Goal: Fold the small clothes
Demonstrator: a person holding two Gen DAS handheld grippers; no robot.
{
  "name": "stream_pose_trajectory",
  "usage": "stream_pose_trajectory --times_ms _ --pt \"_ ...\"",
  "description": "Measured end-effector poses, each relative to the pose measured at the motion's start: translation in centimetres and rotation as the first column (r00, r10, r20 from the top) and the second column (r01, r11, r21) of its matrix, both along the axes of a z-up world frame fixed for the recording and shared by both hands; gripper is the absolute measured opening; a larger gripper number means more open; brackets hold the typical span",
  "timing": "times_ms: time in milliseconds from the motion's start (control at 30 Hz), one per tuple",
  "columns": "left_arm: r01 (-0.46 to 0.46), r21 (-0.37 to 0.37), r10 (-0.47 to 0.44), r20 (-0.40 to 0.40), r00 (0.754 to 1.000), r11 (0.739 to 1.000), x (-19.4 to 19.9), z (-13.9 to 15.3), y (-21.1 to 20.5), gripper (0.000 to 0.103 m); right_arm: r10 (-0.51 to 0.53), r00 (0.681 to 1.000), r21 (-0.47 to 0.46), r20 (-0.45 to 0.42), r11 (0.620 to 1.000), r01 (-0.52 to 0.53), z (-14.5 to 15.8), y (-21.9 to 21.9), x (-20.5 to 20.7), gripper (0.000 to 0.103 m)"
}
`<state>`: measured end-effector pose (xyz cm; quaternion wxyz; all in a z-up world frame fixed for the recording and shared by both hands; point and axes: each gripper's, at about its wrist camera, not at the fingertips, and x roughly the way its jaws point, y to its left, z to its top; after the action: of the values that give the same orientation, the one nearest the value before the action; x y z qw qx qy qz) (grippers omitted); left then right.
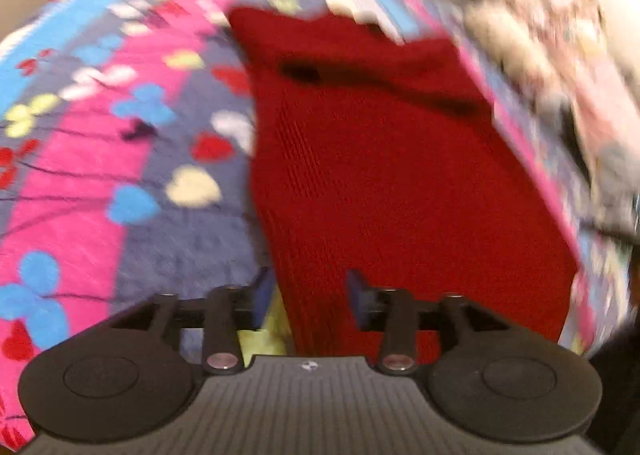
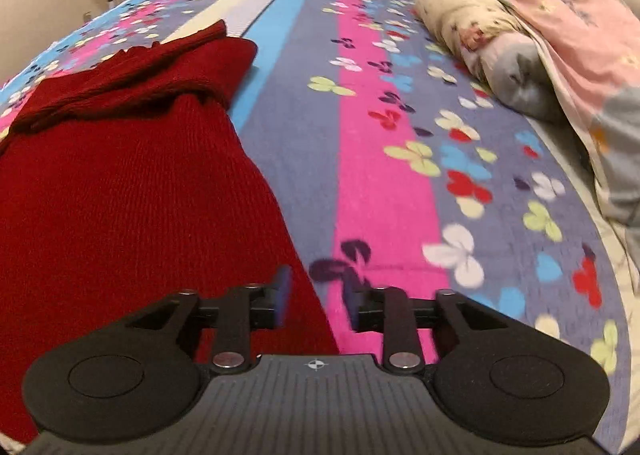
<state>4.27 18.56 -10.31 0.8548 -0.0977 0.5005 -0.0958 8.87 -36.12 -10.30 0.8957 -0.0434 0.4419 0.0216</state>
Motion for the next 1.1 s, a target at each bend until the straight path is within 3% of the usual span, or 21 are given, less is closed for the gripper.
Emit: stream_pose_trajectory --times_ms 67,133,200,267,300,333,400,433,467,500,600,700,800,867,933,967,1000,1033,1100 --pt "0.035 0.026 -0.033 -0.053 0.998 0.999 0.3 -1.2 -0.9 0.055 0.010 0.996 0.024 -0.083 1.000 -0.008 -1.7 -0.1 1.1 0.046" --pt "0.053 0.028 -0.050 -0.099 0.994 0.998 0.3 -2.3 -1.2 0.055 0.002 0.982 0.028 -0.187 1.000 0.003 -3.6 -0.5 1.8 0.048" --pt "0.072 0.031 -0.068 -0.112 0.991 0.997 -0.5 -3.0 -1.4 0.052 -0.008 0.976 0.030 -0.216 0.999 0.015 -4.5 -0.7 1.9 0.049" --pt "0.118 -0.010 -0.119 -0.088 0.989 0.993 -1.3 -3.0 -1.5 0.023 -0.001 0.978 0.048 -0.209 0.999 0.011 -4.3 -0.8 1.6 0.049" --pt "0.153 -0.027 -0.154 -0.072 0.985 0.988 -1.9 -2.8 -1.7 0.011 0.010 0.978 0.056 -0.207 0.998 0.002 -4.3 -0.8 1.5 0.043" --pt "0.180 -0.003 -0.180 -0.041 0.983 0.984 -2.5 -2.5 -1.9 0.011 0.023 0.978 0.078 -0.206 0.997 -0.007 -4.3 -0.9 1.3 0.027" --pt "0.210 0.011 -0.210 0.008 0.978 0.978 -3.9 -1.6 -1.2 0.010 0.031 0.985 0.087 -0.171 0.996 -0.017 -3.4 -0.8 0.8 0.007" --pt "0.191 -0.011 -0.191 0.026 0.981 0.982 -4.3 -1.2 -0.4 0.010 0.033 0.988 0.111 -0.152 0.994 -0.016 -2.9 -1.0 0.4 0.006" --pt "0.162 -0.024 -0.161 0.038 0.986 0.987 -4.7 -0.8 0.6 0.010 0.019 0.990 0.152 -0.139 0.988 0.002 -2.3 -1.4 0.2 0.006" --pt "0.142 0.011 -0.143 0.037 0.989 0.990 -5.1 -0.7 1.3 0.010 -0.002 0.990 0.166 -0.143 0.986 0.026 -2.1 -1.6 -0.1 0.006" --pt "0.153 0.108 -0.150 -0.029 0.988 0.982 -5.2 -2.0 0.6 0.010 -0.004 0.978 0.101 -0.209 0.995 0.026 -3.4 -1.2 0.2 0.007" --pt "0.166 0.180 -0.167 -0.009 0.986 0.970 -4.9 -1.8 -0.8 0.017 0.039 0.988 -0.007 -0.147 0.999 -0.040 -2.7 0.5 0.1 0.011" --pt "0.100 0.160 -0.119 0.118 0.986 0.982 -4.3 0.3 -0.6 0.028 0.043 0.999 0.006 -0.027 0.999 -0.043 -1.0 1.0 -0.4 0.020" --pt "0.121 0.109 -0.136 0.141 0.981 0.987 -3.3 0.9 -1.4 0.030 0.069 0.997 0.033 -0.028 0.997 -0.068 -1.2 1.4 -0.2 0.026" --pt "0.163 0.109 -0.173 0.086 0.981 0.981 -2.0 -0.1 -2.7 0.046 0.102 0.982 -0.012 -0.158 0.994 -0.106 -3.5 2.1 0.2 0.034" --pt "0.182 0.138 -0.186 0.021 0.982 0.974 -1.1 -1.2 -3.4 0.051 0.107 0.973 -0.051 -0.204 0.991 -0.120 -4.5 2.5 0.2 0.034" --pt "0.206 0.188 -0.200 -0.051 0.979 0.960 -0.4 -2.5 -4.3 0.051 0.112 0.976 -0.086 -0.186 0.988 -0.130 -4.3 3.0 0.1 0.035" --pt "0.235 0.236 -0.225 -0.067 0.972 0.943 -0.1 -3.0 -5.1 0.051 0.118 0.981 -0.091 -0.156 0.987 -0.133 -3.7 3.4 0.0 0.036" --pt "0.205 0.231 -0.209 -0.008 0.978 0.951 0.4 -1.8 -5.4 0.052 0.129 0.989 -0.051 -0.072 0.990 -0.133 -2.2 3.7 -0.2 0.036"
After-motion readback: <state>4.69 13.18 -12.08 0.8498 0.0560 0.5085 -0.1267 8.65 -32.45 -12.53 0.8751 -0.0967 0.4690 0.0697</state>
